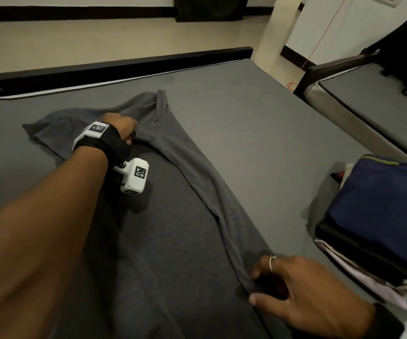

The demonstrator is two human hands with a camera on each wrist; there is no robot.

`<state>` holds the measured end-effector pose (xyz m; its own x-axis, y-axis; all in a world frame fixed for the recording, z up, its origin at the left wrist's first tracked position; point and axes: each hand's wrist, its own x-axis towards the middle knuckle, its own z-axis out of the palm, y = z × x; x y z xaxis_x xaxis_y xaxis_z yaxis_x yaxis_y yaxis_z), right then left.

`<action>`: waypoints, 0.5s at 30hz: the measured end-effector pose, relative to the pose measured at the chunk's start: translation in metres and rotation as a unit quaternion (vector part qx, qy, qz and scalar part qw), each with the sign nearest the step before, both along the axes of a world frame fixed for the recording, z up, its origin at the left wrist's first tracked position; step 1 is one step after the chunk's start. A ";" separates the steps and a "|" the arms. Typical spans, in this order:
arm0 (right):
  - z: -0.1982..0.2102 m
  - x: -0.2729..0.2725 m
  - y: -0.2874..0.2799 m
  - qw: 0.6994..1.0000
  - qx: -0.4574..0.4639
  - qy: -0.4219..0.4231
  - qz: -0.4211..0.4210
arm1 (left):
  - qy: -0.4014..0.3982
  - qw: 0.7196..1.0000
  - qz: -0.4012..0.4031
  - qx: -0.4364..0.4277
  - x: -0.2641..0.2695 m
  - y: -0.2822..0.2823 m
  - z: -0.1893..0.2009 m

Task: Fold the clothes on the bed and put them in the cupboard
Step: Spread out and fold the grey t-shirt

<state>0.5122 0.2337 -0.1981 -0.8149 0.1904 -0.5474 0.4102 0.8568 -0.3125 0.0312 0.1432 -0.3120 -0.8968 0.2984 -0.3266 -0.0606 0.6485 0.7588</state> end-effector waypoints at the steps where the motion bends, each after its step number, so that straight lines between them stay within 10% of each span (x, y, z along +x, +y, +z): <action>1: -0.001 -0.002 0.005 1.000 0.018 0.015 -0.009 | -0.022 1.000 0.012 0.016 -0.004 0.001 -0.006; 8: -0.024 -0.013 0.013 1.000 0.016 -0.026 0.005 | -0.014 0.999 0.029 -0.034 -0.076 0.007 -0.069; 15: -0.033 -0.021 0.020 0.998 -0.017 -0.056 0.030 | -0.024 0.993 0.107 0.047 -0.010 0.004 0.007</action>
